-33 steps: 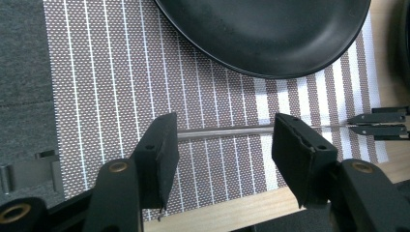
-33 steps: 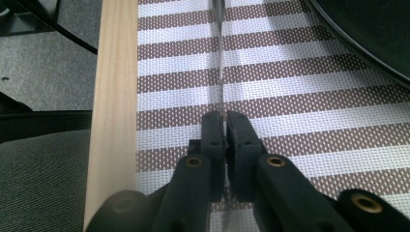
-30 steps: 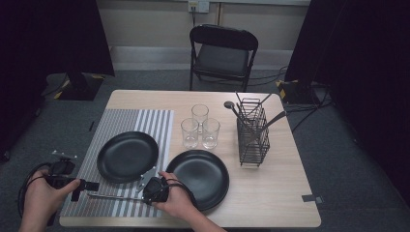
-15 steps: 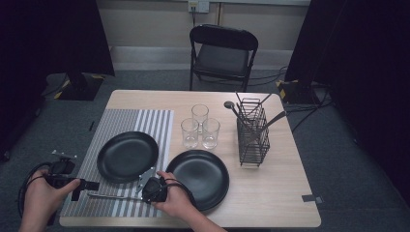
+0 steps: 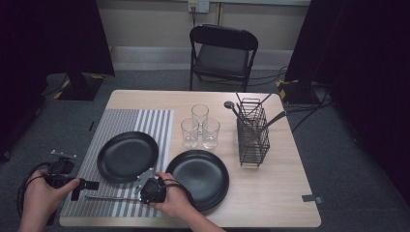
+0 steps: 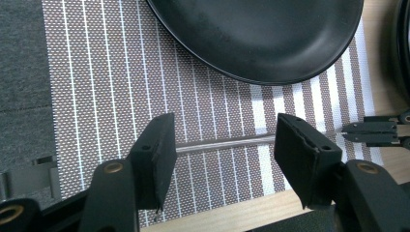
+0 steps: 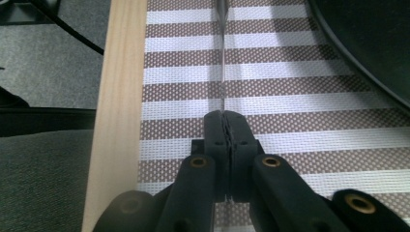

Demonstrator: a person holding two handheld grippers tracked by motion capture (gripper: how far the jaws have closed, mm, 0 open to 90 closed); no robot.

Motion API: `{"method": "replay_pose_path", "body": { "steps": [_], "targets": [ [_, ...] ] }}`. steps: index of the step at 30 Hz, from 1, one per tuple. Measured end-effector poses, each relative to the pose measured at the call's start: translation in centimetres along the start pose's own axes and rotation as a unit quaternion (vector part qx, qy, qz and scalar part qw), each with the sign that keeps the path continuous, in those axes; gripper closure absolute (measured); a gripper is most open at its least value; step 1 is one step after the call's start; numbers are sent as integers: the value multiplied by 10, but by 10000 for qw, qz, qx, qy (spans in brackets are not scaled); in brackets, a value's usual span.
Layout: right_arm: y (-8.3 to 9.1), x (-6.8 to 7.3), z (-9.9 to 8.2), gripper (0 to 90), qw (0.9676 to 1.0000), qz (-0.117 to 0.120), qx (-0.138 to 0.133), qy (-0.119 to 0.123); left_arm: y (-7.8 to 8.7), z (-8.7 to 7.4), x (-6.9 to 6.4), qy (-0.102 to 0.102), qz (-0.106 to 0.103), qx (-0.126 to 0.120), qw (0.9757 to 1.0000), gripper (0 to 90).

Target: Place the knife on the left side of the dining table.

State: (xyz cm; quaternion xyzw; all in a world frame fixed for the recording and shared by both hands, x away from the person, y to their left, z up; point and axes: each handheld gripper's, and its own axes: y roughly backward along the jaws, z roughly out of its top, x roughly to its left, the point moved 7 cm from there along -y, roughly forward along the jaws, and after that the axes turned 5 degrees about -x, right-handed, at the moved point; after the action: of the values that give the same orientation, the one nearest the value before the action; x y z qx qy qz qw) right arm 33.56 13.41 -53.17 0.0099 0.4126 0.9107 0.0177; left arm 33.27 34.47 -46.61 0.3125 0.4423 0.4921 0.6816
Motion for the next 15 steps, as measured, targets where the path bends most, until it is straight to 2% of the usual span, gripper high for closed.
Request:
{"method": "replay_pose_path", "body": {
  "steps": [10,15],
  "targets": [
    [0,2,1,877,10000,0,51,58,0,1,-2,-55,-18,-22,10000,391],
    [1,5,1,855,9999,-23,68,95,-1,2,-4,-48,-114,-72,9999,364]
  ]
}}
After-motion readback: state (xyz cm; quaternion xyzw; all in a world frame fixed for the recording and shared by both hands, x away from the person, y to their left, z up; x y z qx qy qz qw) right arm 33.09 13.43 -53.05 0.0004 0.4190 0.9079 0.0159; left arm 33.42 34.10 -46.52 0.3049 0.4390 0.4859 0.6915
